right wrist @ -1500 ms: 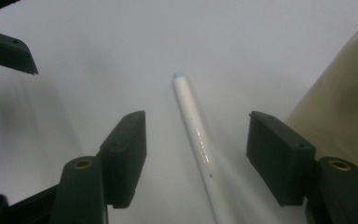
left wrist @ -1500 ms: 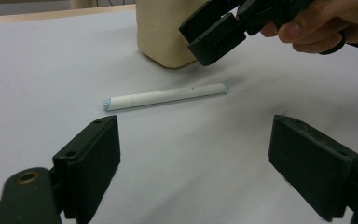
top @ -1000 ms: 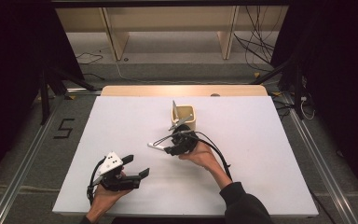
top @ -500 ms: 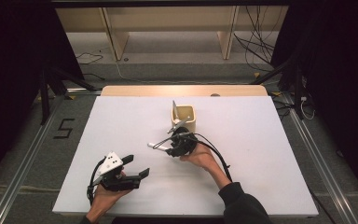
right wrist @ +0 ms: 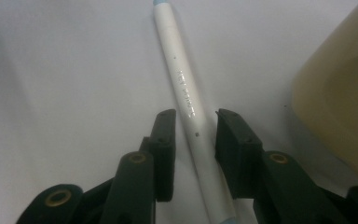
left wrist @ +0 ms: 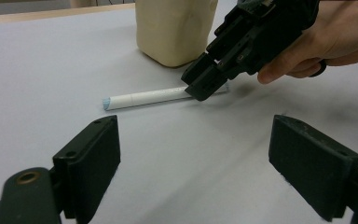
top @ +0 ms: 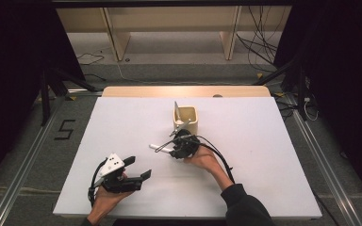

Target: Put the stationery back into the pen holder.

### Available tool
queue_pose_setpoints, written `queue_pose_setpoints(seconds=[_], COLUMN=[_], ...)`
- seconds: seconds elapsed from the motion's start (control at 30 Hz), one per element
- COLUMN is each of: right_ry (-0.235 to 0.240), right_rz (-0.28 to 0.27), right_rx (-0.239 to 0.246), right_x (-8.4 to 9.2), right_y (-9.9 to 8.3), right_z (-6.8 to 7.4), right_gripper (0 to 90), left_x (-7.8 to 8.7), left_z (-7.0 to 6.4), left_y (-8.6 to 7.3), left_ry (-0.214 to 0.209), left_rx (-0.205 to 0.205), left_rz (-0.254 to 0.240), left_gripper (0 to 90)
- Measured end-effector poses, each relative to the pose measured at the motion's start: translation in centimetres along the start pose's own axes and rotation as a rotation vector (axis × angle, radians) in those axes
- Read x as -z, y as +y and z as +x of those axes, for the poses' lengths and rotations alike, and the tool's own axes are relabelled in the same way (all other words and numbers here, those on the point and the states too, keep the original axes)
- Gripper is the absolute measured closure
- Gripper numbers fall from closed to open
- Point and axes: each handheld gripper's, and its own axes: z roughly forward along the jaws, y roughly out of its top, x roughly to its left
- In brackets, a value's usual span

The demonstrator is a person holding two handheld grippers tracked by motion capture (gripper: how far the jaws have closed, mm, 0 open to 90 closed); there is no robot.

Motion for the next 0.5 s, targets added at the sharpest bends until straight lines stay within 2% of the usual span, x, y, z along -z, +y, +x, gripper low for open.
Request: queue_pose_setpoints(seconds=[0.3, 0.5], right_ry=[-0.028, -0.038], right_rz=[0.016, 0.018], right_rx=[0.018, 0.055], right_x=[-0.25, -0.29], right_y=[0.00, 0.01], right_z=[0.14, 0.48], right_gripper=[73.5, 75.1], left_x=[-0.02, -0.03], left_z=[0.04, 0.04], left_y=[-0.01, -0.02], left_ry=[0.002, 0.002], left_rx=[0.000, 0.000], left_rz=[0.001, 0.001], left_gripper=[16.5, 16.5])
